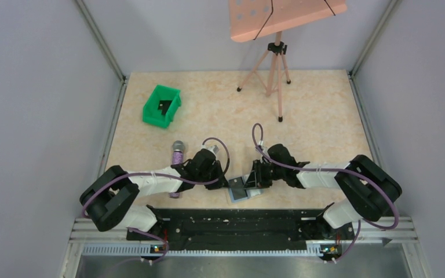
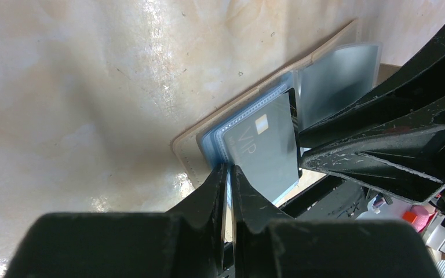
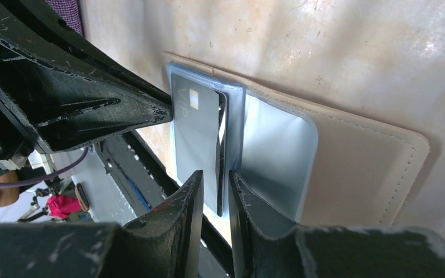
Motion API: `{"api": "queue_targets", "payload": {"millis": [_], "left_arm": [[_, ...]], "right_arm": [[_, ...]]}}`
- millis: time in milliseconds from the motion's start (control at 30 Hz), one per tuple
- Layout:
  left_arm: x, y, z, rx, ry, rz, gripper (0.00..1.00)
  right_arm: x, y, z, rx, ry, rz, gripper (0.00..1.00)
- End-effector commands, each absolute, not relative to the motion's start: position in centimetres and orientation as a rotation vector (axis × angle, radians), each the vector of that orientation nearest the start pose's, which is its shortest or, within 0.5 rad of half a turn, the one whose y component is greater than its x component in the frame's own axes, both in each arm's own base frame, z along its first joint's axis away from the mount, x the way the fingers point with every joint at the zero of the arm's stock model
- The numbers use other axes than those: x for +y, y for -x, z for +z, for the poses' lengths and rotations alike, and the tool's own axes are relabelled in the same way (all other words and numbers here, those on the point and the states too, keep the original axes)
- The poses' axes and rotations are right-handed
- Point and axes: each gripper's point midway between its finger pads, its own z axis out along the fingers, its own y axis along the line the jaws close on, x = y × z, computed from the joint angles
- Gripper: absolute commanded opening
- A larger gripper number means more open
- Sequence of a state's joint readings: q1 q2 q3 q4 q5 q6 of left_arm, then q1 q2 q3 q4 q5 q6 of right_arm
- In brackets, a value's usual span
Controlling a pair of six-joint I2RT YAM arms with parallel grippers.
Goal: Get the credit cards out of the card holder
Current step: Remove the credit card from the card holder.
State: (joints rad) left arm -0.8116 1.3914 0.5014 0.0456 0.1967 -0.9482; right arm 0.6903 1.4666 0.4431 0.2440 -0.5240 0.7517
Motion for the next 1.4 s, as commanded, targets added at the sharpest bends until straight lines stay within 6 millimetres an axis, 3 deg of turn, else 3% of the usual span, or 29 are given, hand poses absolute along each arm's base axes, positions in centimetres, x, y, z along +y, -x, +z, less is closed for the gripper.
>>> {"api": "queue_targets", "payload": {"millis": [0, 333, 533, 733, 900, 1367], "left_arm": [[-26.7, -16.2, 1.7, 2.703, 0.088, -0.905, 0.12], [-26.8, -16.2, 1.7, 2.703, 0.089, -0.906, 0.12], [-26.7, -16.1, 1.5, 2.710, 0.086, -0.894, 0.12], [-26.6, -16.0, 1.3, 2.712, 0.089, -0.896, 0.12], [-26.6, -16.1, 1.4, 2.709, 0.093, -0.893, 0.12], [-26.5, -16.3, -0.1, 2.741, 0.107, -0.843, 0.12]], "right_arm": [[27.9, -17.4, 3.5, 2.573, 0.204, 1.208, 0.23], [28.9, -16.8, 4.1, 2.538, 0.233, 1.324, 0.21], [28.9, -16.6, 4.2, 2.531, 0.229, 1.345, 0.13], [28.7, -16.6, 3.9, 2.541, 0.218, 1.328, 0.14], [28.8, -16.3, 4.1, 2.529, 0.235, 1.352, 0.00], [26.2, -16.6, 4.5, 2.534, 0.206, 1.315, 0.00]]}}
